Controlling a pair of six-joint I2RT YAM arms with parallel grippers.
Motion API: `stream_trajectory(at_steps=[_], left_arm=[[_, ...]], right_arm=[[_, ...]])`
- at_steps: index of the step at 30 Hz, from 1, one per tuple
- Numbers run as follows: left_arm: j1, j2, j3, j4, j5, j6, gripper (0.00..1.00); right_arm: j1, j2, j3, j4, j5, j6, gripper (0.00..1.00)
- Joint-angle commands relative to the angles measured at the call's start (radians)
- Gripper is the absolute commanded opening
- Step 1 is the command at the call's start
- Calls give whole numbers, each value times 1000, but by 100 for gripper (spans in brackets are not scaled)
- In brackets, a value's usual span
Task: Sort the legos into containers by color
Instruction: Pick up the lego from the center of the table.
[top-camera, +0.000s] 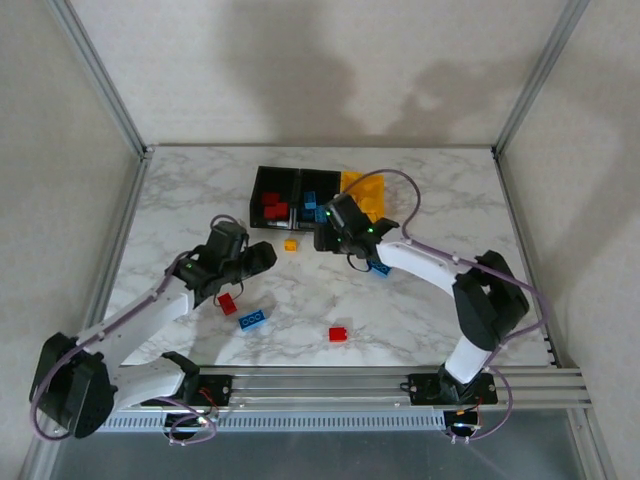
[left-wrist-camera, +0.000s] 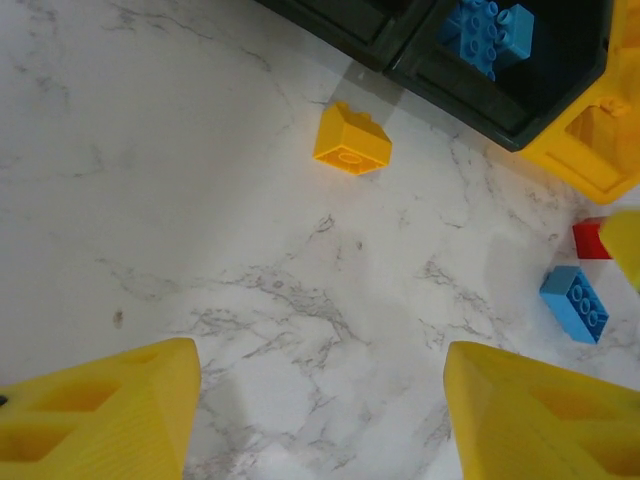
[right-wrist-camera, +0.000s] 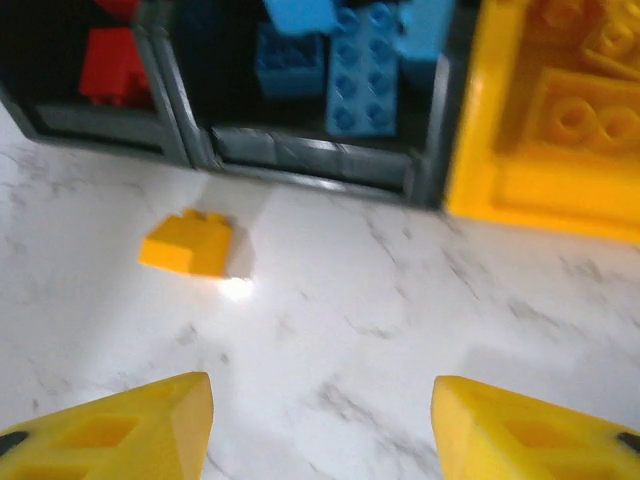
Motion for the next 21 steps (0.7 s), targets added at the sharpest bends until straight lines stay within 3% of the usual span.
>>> stream_trajectory(at_steps=[1, 12, 21], left_arm=[[-40, 95, 89, -4, -62, 64, 64], [-117, 535, 367, -56, -208, 130, 70], [-117, 719, 500, -68, -262, 168, 70]], right_arm=[[2, -151, -107, 51, 19, 64, 59], [1, -559, -422, -66, 101, 198, 64], [1, -735, -481, -150, 168, 224, 68]])
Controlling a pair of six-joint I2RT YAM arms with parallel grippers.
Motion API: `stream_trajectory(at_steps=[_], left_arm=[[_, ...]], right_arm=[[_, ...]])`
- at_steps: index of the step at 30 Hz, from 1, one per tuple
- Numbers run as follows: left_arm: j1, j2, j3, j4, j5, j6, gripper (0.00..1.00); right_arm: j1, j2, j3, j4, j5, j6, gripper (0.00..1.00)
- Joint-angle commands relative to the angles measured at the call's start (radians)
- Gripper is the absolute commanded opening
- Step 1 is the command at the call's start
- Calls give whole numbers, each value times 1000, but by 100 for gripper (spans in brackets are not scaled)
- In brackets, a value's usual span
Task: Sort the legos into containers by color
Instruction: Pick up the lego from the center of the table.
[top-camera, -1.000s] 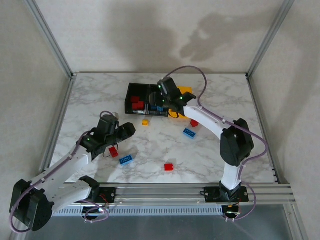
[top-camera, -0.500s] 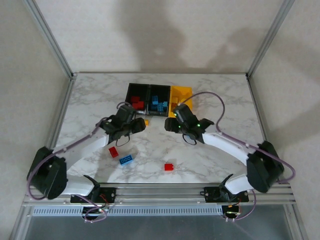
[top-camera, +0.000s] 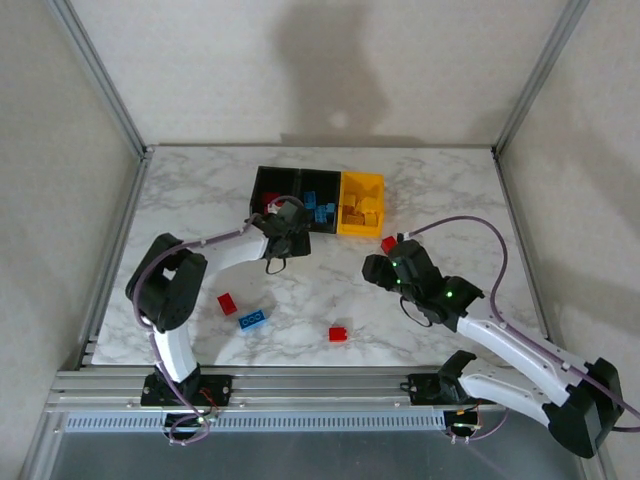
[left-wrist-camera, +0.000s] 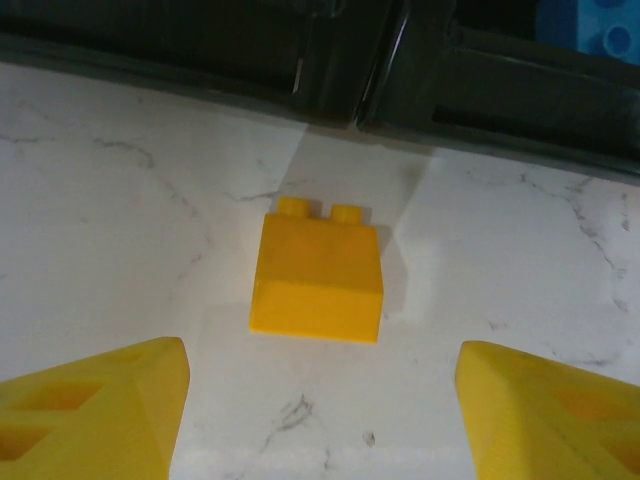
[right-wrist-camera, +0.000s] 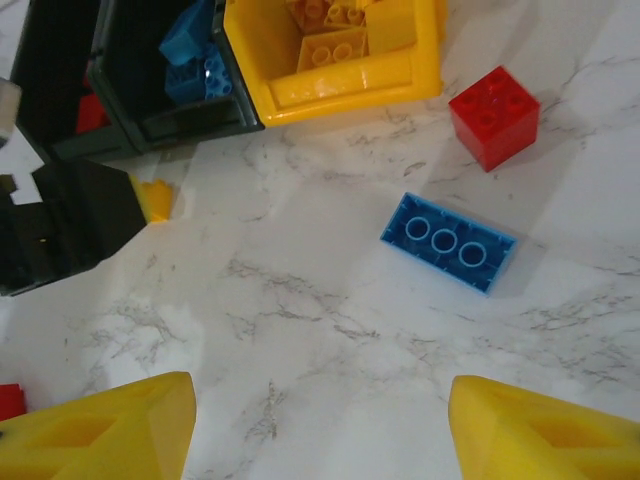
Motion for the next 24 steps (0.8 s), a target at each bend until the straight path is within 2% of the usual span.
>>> stream_trajectory(at_steps=[1, 5, 7, 9, 16, 18, 24], left_arm=[[-6, 49, 66, -32, -64, 42, 70], [-5, 108, 118, -52, -93, 61, 65], [-6, 124, 130, -56, -92, 70, 60], [-6, 133, 137, -67, -90, 76, 50], [-8, 76, 76, -65, -72, 77, 29], [-13, 42, 56, -63, -65, 73, 25], [-47, -34, 69, -78, -28, 70, 22]], right_arm=[[0, -19, -25, -46, 54, 24, 68], [-1, -23, -31, -49, 56, 24, 68], [-1, -25, -33, -47, 58, 24, 68], [0, -27, -34, -50, 65, 23, 68], [-1, -25, -34, -51, 82, 15, 68], [-3, -21, -30, -48, 85, 14, 68], [-6, -35, -20, -57, 100, 23, 68]])
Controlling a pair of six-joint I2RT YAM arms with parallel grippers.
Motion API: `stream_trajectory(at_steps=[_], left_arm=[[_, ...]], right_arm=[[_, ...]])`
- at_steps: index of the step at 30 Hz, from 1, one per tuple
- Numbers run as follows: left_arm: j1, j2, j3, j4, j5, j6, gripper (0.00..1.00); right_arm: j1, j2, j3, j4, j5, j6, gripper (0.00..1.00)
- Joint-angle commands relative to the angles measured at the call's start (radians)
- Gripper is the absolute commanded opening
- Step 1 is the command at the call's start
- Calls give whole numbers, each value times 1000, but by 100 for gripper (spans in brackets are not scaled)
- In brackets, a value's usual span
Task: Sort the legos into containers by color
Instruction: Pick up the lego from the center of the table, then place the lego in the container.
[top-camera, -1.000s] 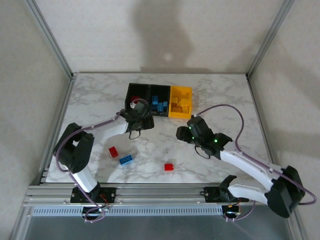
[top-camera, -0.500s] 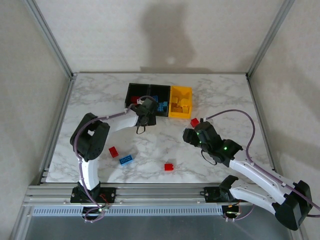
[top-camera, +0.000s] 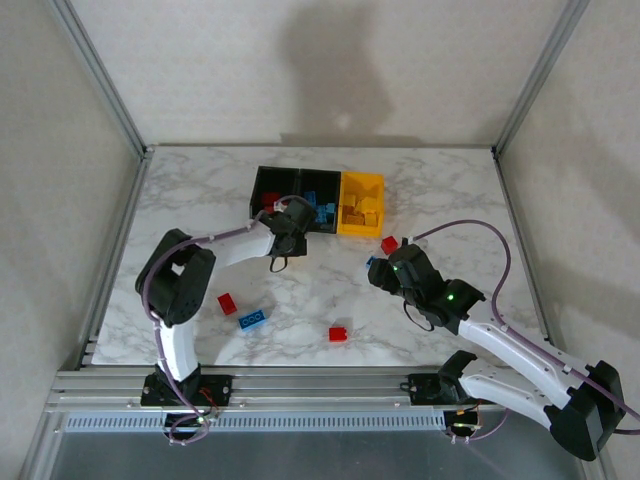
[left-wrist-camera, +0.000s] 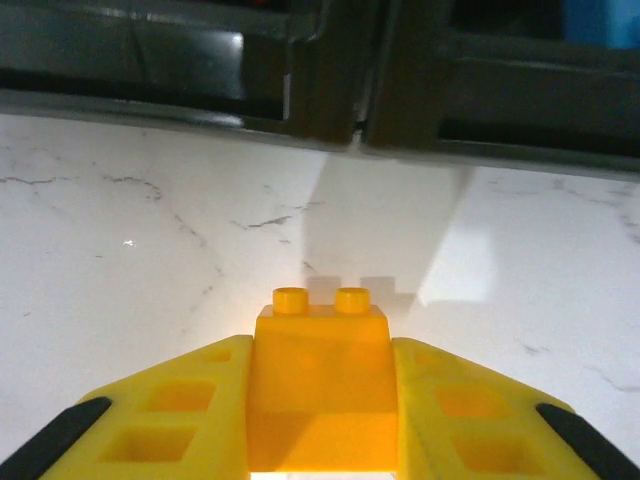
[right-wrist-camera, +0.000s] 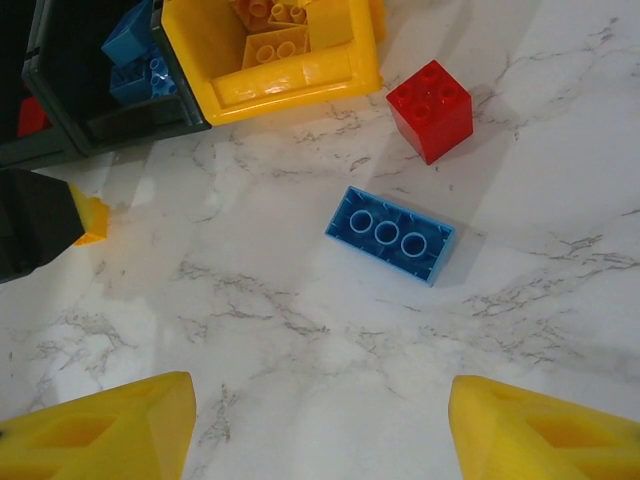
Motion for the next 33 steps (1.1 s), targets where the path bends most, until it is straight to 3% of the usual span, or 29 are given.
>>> stream_trajectory(at_steps=[1, 9, 28, 33], left_arm=[[-35, -72, 28, -31, 31, -1, 22], [-94, -14, 255, -83, 88, 1, 21], [-143, 532, 1028, -335, 63, 24, 23], [-143, 577, 1060, -349, 48, 24, 26]], right_arm=[[-7, -26, 6, -23, 46, 18, 68], [-27, -130, -56, -35, 63, 83, 69], [-32, -306, -153, -99, 53, 173, 70], [-31, -298, -145, -103, 58, 167, 70]])
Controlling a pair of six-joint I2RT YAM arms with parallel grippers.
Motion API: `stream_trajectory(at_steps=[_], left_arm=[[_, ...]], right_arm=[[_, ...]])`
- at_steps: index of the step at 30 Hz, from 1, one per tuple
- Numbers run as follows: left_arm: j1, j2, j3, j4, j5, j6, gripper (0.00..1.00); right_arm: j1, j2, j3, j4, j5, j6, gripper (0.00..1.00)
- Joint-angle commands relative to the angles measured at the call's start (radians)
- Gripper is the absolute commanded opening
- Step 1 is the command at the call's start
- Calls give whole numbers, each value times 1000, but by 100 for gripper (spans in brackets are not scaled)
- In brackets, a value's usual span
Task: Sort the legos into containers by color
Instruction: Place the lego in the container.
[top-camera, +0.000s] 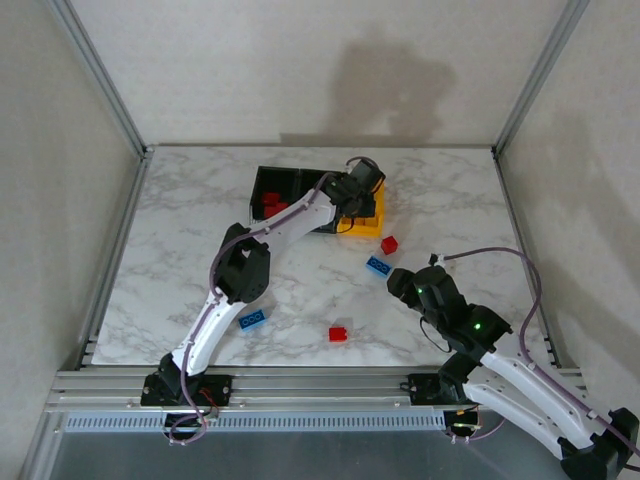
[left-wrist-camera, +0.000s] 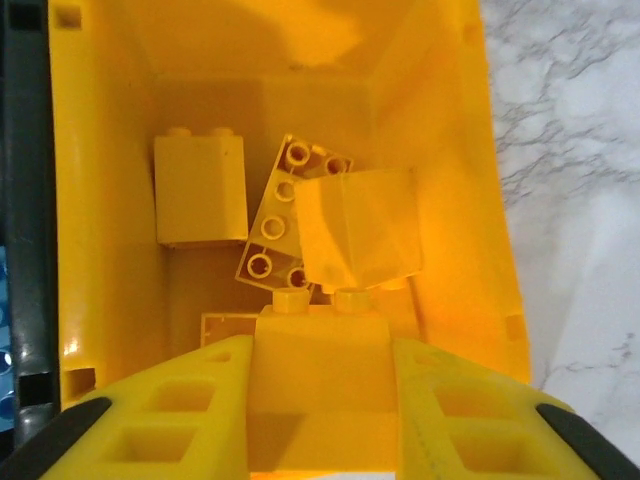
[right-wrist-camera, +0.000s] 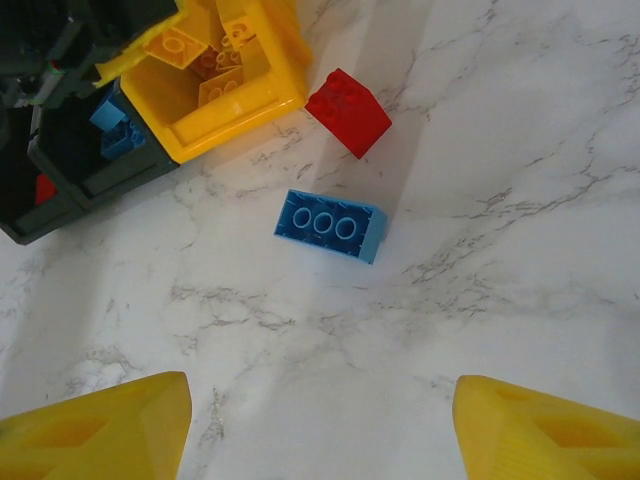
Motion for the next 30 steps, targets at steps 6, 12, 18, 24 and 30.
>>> stream_trajectory(at_steps=[6, 12, 18, 24, 30], left_arm=[[-6, 4, 33, -79, -42, 19, 47], [-9, -75, -10, -62, -36, 23, 55], [-24, -271, -228, 19, -26, 27, 56], [-26, -558, -594, 124, 18, 28, 59], [-26, -856, -985, 120, 59, 53, 63]], right_arm=[[-7, 13, 0, -8, 20, 9, 70], [-6, 44, 10, 14, 8, -5, 70], [-7, 71, 45, 19, -3, -53, 71], [-7, 84, 54, 84, -75, -136, 73], [-6, 68, 17, 279, -287, -289, 73]])
